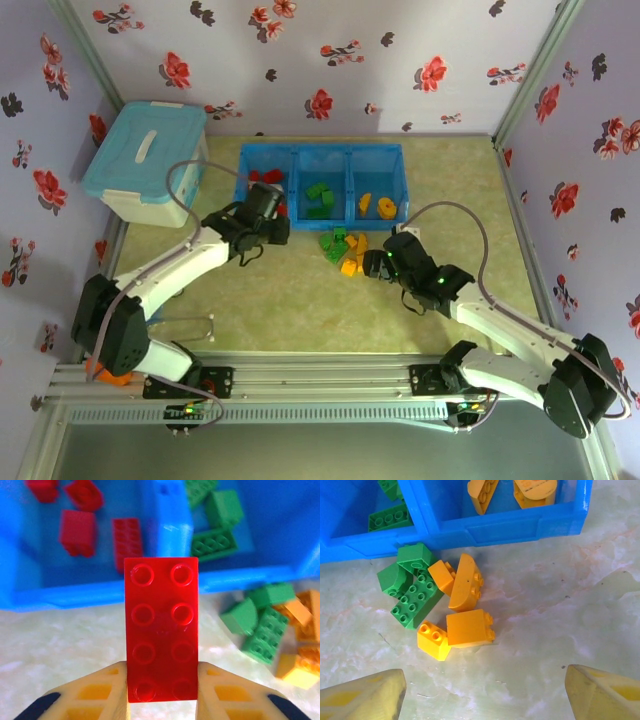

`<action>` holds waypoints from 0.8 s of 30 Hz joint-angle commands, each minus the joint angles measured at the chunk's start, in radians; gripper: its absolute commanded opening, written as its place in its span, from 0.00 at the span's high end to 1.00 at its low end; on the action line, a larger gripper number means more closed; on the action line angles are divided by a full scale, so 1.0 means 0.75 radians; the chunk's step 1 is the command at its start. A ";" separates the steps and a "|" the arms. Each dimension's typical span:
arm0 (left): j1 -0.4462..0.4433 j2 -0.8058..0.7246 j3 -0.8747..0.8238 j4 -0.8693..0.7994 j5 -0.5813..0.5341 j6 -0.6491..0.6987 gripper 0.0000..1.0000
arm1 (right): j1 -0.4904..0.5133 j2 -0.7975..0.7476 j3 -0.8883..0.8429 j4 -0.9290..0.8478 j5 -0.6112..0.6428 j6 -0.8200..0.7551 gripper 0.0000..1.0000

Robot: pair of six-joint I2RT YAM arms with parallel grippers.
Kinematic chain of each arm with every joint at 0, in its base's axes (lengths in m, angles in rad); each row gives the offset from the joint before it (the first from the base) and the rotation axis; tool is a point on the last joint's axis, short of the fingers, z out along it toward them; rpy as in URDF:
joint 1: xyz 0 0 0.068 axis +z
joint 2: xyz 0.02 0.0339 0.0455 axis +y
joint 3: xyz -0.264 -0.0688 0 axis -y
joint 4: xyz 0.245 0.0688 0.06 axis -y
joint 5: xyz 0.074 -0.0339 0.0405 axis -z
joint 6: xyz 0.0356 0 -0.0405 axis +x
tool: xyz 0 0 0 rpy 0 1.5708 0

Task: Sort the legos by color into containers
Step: Place the lego in the container, then pick up the lego from the center of the table.

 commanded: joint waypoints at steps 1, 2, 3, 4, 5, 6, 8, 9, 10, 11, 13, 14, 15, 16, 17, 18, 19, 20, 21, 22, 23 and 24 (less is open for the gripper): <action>0.083 0.023 0.027 -0.043 0.023 0.022 0.70 | -0.010 -0.011 -0.023 0.027 -0.032 0.041 0.17; 0.104 0.045 0.053 -0.043 0.032 0.038 0.70 | -0.010 -0.013 -0.023 0.023 -0.036 0.043 0.17; 0.122 0.072 0.088 -0.049 0.040 0.052 0.70 | -0.010 -0.020 -0.024 0.017 -0.036 0.047 0.18; 0.135 0.095 0.118 -0.057 0.046 0.068 0.70 | -0.009 -0.024 -0.027 0.014 -0.035 0.048 0.18; 0.149 0.125 0.153 -0.064 0.052 0.085 0.70 | -0.008 -0.034 -0.030 0.010 -0.034 0.051 0.18; 0.165 0.158 0.191 -0.073 0.063 0.096 0.70 | -0.008 -0.044 -0.035 0.007 -0.033 0.056 0.18; 0.192 0.221 0.263 -0.085 0.095 0.120 0.70 | -0.009 -0.064 -0.043 0.004 -0.036 0.060 0.18; 0.205 0.260 0.303 -0.095 0.107 0.129 0.68 | -0.008 -0.073 -0.048 0.004 -0.037 0.063 0.18; 0.218 0.299 0.346 -0.107 0.108 0.141 0.65 | -0.009 -0.082 -0.051 0.004 -0.037 0.066 0.18; 0.231 0.334 0.388 -0.123 0.102 0.150 0.58 | -0.008 -0.089 -0.054 0.006 -0.041 0.063 0.18; 0.245 0.414 0.487 -0.182 0.045 0.165 0.48 | -0.008 -0.101 -0.055 0.006 -0.054 0.064 0.18; 0.245 0.438 0.526 -0.210 0.025 0.174 0.42 | -0.008 -0.104 -0.055 0.005 -0.059 0.063 0.18; 0.245 0.452 0.562 -0.240 0.017 0.178 0.32 | -0.008 -0.107 -0.056 0.000 -0.062 0.064 0.18; 0.240 0.447 0.574 -0.255 0.016 0.178 0.28 | -0.008 -0.110 -0.057 -0.005 -0.061 0.066 0.18; 0.233 0.428 0.567 -0.248 0.016 0.183 0.27 | -0.008 -0.113 -0.059 -0.010 -0.059 0.066 0.18; 0.222 0.398 0.542 -0.229 0.017 0.188 0.27 | -0.008 -0.117 -0.064 -0.010 -0.058 0.067 0.18; 0.211 0.356 0.509 -0.206 0.017 0.187 0.27 | -0.008 -0.116 -0.073 -0.005 -0.054 0.070 0.18; 0.200 0.316 0.476 -0.184 0.014 0.184 0.27 | -0.008 -0.118 -0.079 0.002 -0.054 0.072 0.18; 0.190 0.269 0.433 -0.158 0.015 0.180 0.27 | -0.008 -0.112 -0.087 0.015 -0.057 0.073 0.18; 0.180 0.221 0.388 -0.138 0.013 0.173 0.27 | -0.008 -0.106 -0.093 0.028 -0.061 0.074 0.18; 0.171 0.179 0.354 -0.123 0.012 0.165 0.27 | -0.008 -0.095 -0.095 0.037 -0.066 0.075 0.18; 0.161 0.136 0.316 -0.114 0.012 0.157 0.27 | -0.008 -0.077 -0.095 0.047 -0.074 0.073 0.18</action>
